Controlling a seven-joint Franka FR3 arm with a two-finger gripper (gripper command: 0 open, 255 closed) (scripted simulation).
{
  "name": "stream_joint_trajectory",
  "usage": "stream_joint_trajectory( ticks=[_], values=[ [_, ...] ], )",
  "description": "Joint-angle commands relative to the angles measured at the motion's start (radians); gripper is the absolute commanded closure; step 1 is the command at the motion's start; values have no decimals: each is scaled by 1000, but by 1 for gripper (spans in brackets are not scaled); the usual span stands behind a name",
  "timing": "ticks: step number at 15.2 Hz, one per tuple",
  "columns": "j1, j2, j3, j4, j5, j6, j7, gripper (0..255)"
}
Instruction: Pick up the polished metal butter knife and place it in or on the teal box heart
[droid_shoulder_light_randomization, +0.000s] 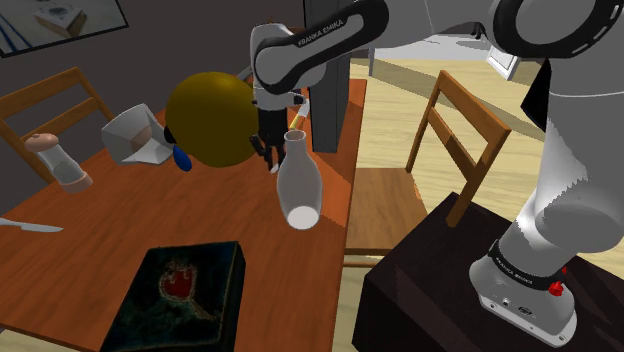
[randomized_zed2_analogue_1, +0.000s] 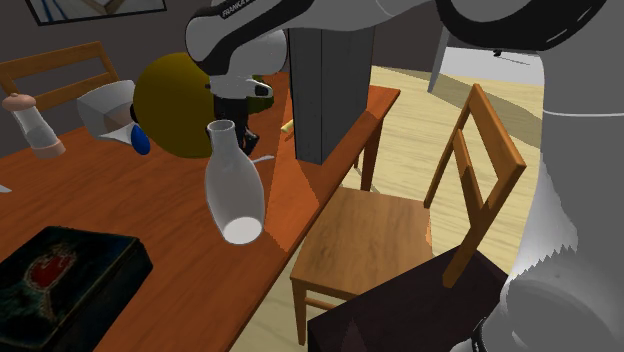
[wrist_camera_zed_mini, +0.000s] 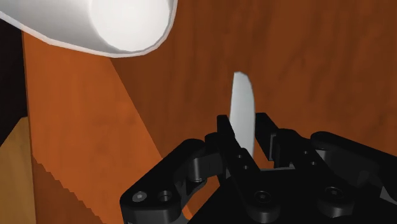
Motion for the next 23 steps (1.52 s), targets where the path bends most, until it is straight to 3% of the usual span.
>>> stream_joint_trajectory(
  ticks=[1,18,23],
  values=[
    [0,-5,1,18,1,-23,3,255],
    [-2,-48,7,180,7,-223,32,255],
    [64,-70,43,142,9,-186,131,255]
  ],
)
